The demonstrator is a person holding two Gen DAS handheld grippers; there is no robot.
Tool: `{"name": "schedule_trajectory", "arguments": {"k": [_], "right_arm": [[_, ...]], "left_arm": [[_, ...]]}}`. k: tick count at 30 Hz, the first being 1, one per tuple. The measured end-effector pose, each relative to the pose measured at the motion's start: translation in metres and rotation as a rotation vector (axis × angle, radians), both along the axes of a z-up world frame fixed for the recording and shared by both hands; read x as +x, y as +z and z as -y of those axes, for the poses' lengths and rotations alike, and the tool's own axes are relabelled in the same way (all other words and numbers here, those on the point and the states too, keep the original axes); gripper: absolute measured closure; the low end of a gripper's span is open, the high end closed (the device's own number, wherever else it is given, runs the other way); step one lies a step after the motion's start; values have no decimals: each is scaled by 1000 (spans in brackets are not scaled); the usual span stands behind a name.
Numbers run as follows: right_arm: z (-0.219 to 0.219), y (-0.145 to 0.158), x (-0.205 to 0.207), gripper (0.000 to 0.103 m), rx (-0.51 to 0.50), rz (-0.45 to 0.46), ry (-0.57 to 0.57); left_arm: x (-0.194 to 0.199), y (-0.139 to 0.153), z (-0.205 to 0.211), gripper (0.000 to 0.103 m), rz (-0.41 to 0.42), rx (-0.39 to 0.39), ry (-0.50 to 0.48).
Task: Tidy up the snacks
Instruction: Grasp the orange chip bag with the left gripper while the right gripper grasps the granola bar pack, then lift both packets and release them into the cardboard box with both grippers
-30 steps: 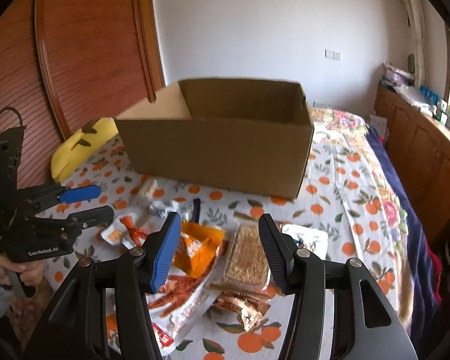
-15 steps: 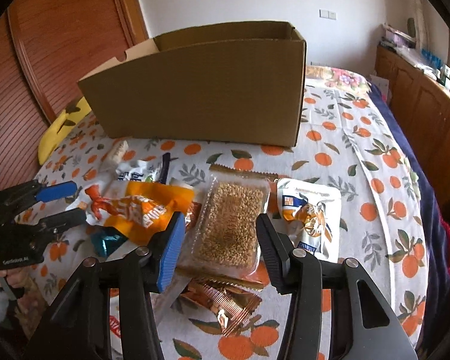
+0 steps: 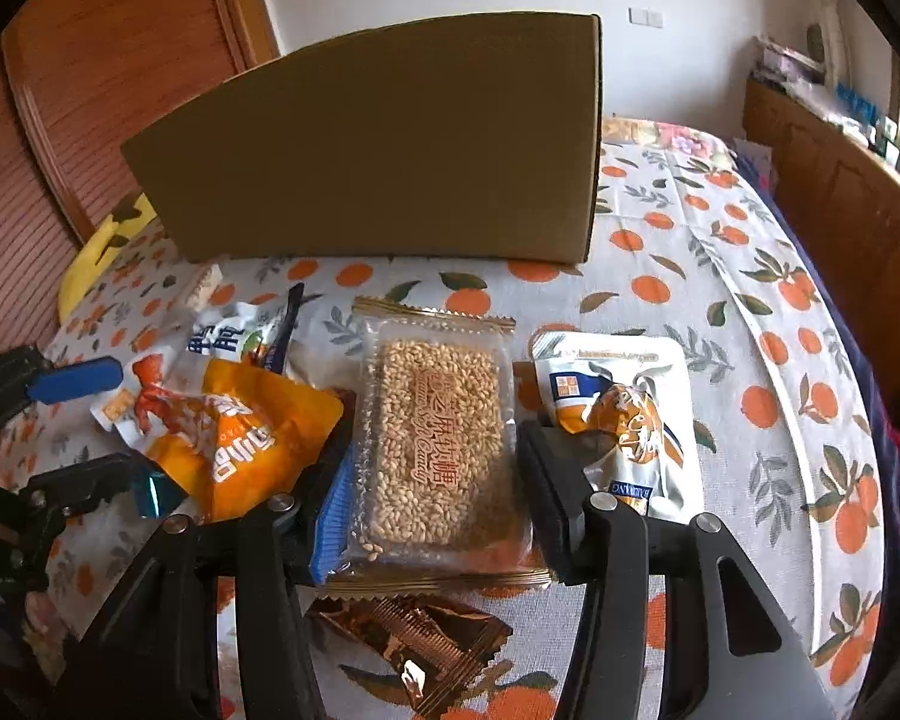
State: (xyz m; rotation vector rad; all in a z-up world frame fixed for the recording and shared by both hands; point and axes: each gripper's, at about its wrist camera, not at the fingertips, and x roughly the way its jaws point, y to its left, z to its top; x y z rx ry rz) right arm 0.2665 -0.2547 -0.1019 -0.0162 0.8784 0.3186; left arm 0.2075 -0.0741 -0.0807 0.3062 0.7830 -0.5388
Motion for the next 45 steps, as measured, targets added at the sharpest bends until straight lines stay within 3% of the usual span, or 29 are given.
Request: {"name": "schedule_trajectory", "arguments": {"k": [8,19,22,26,28,29,30,36,45], "right_arm": [[6,-1,-1,52,44,9,-6],[3,-2,-3,52,25,22,-11],[2,-3,-3,52,26,22,-11],[2,-3,-2,52,28,22,-12],[2,-3,-2,52,27,22,-12],[2,-3,-2,52,27,22,-12],[3,-3,-2,52,28,22,-12],[2,-3,-2,52,29,22,-12],[1,-3,-2,52,15,25,-14]], "left_arm": [[9,-6,27,40,16,114,-67],[28,-10,41,39,-15,129,-73],[31,-11,42,33,-18,123,-68],[33,-11,39,33,-31,108,-71],[33,-11,39,44,-33,113,-71],[32,-12,40,64,-38,132,-77],[31,-14,43,72,-33,177,-74],[20,-9,35,83,-11,199,-51],[2,14,10,90,39,84,0]]}}
